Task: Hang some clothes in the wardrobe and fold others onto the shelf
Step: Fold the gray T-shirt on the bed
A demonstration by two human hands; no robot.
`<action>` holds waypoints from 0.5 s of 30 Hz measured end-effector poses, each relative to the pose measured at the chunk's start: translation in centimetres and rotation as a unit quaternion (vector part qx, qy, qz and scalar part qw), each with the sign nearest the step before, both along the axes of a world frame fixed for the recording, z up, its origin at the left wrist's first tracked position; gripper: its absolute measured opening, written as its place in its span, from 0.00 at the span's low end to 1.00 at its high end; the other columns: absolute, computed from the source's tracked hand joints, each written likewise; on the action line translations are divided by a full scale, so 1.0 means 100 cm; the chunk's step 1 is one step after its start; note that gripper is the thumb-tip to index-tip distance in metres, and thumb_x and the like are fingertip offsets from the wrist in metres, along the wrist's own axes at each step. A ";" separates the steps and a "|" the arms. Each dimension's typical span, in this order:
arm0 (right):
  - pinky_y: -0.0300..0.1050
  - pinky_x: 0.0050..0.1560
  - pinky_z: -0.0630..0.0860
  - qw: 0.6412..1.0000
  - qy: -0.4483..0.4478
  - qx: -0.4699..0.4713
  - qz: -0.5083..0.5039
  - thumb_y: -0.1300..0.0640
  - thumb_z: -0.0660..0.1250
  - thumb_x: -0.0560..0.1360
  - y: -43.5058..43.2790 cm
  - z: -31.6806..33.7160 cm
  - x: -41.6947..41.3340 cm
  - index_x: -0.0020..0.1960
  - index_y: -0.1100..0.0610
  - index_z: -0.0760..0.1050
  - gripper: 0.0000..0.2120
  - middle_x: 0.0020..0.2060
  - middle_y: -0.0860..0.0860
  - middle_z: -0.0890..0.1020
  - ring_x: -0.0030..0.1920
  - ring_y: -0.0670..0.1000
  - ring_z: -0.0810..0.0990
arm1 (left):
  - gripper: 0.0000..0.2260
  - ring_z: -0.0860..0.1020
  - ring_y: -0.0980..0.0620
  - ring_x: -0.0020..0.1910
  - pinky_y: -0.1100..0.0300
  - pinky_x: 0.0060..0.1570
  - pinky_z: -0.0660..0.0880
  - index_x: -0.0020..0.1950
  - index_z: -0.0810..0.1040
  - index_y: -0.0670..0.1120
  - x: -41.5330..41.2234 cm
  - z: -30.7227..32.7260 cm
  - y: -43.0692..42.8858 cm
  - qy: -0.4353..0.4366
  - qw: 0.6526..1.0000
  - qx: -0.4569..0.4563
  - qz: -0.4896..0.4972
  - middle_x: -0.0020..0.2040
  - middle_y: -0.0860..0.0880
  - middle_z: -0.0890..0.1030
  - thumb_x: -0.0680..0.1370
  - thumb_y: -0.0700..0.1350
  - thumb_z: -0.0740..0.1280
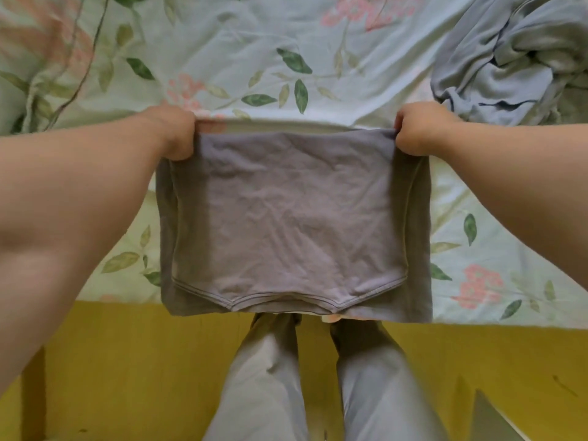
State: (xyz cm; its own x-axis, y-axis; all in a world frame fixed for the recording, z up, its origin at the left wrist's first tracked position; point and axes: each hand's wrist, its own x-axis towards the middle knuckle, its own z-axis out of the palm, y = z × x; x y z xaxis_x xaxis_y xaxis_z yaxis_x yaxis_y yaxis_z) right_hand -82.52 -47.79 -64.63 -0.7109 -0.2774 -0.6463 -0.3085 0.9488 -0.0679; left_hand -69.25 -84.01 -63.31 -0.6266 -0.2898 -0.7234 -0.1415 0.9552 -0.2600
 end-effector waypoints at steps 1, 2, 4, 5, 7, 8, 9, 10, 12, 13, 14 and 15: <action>0.49 0.46 0.74 0.999 -0.006 0.024 0.020 0.60 0.63 0.76 0.000 0.000 -0.003 0.54 0.59 0.79 0.10 0.49 0.60 0.79 0.49 0.61 0.76 | 0.17 0.79 0.37 0.55 0.52 0.52 0.76 0.62 0.77 0.39 -0.003 0.000 -0.002 -0.017 1.000 -0.004 -0.016 0.58 0.35 0.79 0.73 0.40 0.67; 0.49 0.45 0.73 0.998 -0.011 0.048 0.040 0.60 0.62 0.76 0.000 0.002 -0.004 0.53 0.60 0.78 0.09 0.47 0.59 0.78 0.46 0.61 0.76 | 0.15 0.79 0.38 0.52 0.53 0.50 0.76 0.59 0.78 0.41 -0.005 0.001 -0.003 -0.034 0.999 -0.007 -0.025 0.56 0.36 0.80 0.73 0.41 0.67; 0.49 0.44 0.73 0.994 -0.009 0.081 0.067 0.59 0.62 0.76 -0.001 0.004 -0.005 0.49 0.60 0.76 0.07 0.44 0.58 0.77 0.43 0.60 0.75 | 0.13 0.78 0.40 0.46 0.54 0.47 0.77 0.56 0.80 0.41 -0.009 0.001 -0.008 -0.064 0.997 -0.015 -0.041 0.52 0.38 0.81 0.73 0.40 0.68; 0.49 0.42 0.73 0.993 -0.010 0.089 0.076 0.60 0.62 0.75 -0.002 0.004 -0.005 0.47 0.60 0.76 0.06 0.42 0.58 0.76 0.42 0.60 0.75 | 0.12 0.79 0.41 0.42 0.55 0.45 0.78 0.55 0.82 0.40 -0.009 0.000 -0.011 -0.077 0.996 -0.015 -0.037 0.48 0.39 0.82 0.72 0.38 0.68; 0.46 0.35 0.74 0.991 -0.018 0.099 0.084 0.63 0.61 0.75 -0.005 0.007 -0.006 0.42 0.64 0.75 0.07 0.37 0.59 0.77 0.35 0.59 0.79 | 0.10 0.81 0.44 0.35 0.54 0.39 0.80 0.51 0.83 0.38 -0.010 -0.005 -0.023 -0.089 0.996 -0.002 -0.015 0.39 0.41 0.84 0.72 0.34 0.66; 0.44 0.30 0.74 0.992 -0.025 0.100 0.079 0.64 0.60 0.75 -0.006 0.009 -0.008 0.40 0.64 0.75 0.08 0.34 0.60 0.78 0.32 0.58 0.80 | 0.09 0.82 0.44 0.32 0.52 0.37 0.82 0.49 0.82 0.36 -0.009 -0.005 -0.027 -0.089 0.996 0.004 0.002 0.35 0.41 0.84 0.73 0.33 0.64; 0.43 0.27 0.74 0.992 -0.023 0.097 0.076 0.66 0.60 0.75 -0.006 0.012 -0.010 0.38 0.65 0.75 0.09 0.33 0.61 0.78 0.29 0.58 0.80 | 0.08 0.83 0.44 0.30 0.51 0.37 0.82 0.48 0.81 0.35 -0.010 -0.006 -0.031 -0.080 0.997 0.007 0.015 0.33 0.41 0.83 0.74 0.32 0.63; 0.44 0.27 0.75 0.992 -0.006 0.092 0.081 0.67 0.61 0.74 -0.006 0.013 -0.014 0.36 0.65 0.74 0.09 0.31 0.61 0.78 0.29 0.58 0.80 | 0.07 0.83 0.43 0.31 0.50 0.39 0.82 0.47 0.81 0.35 -0.012 -0.004 -0.033 -0.064 0.998 0.006 0.019 0.34 0.40 0.83 0.74 0.32 0.64; 0.48 0.36 0.77 0.990 0.042 0.078 0.109 0.67 0.62 0.72 -0.006 0.014 -0.021 0.34 0.63 0.71 0.08 0.31 0.59 0.74 0.32 0.59 0.77 | 0.07 0.82 0.39 0.41 0.50 0.45 0.80 0.49 0.78 0.34 -0.014 -0.001 -0.035 -0.017 1.000 -0.007 0.005 0.42 0.37 0.82 0.72 0.31 0.69; 0.51 0.41 0.78 0.989 0.055 0.077 0.115 0.67 0.62 0.71 -0.007 0.012 -0.024 0.33 0.62 0.68 0.09 0.32 0.58 0.72 0.35 0.60 0.75 | 0.11 0.81 0.37 0.47 0.50 0.47 0.78 0.52 0.77 0.34 -0.013 -0.001 -0.035 0.008 1.000 -0.016 0.007 0.48 0.34 0.81 0.71 0.31 0.71; 0.52 0.44 0.77 0.989 0.061 0.079 0.110 0.67 0.62 0.71 -0.008 0.012 -0.025 0.33 0.62 0.67 0.09 0.33 0.58 0.70 0.38 0.60 0.74 | 0.14 0.79 0.34 0.53 0.49 0.50 0.75 0.55 0.75 0.34 -0.013 -0.003 -0.035 0.028 0.999 -0.025 0.018 0.53 0.32 0.79 0.71 0.31 0.71; 0.53 0.45 0.76 0.991 0.060 0.079 0.095 0.68 0.61 0.72 -0.009 0.012 -0.024 0.35 0.63 0.68 0.07 0.35 0.59 0.70 0.40 0.60 0.73 | 0.16 0.77 0.33 0.57 0.48 0.53 0.74 0.58 0.74 0.34 -0.011 -0.006 -0.034 0.042 0.998 -0.026 0.033 0.57 0.30 0.77 0.72 0.31 0.70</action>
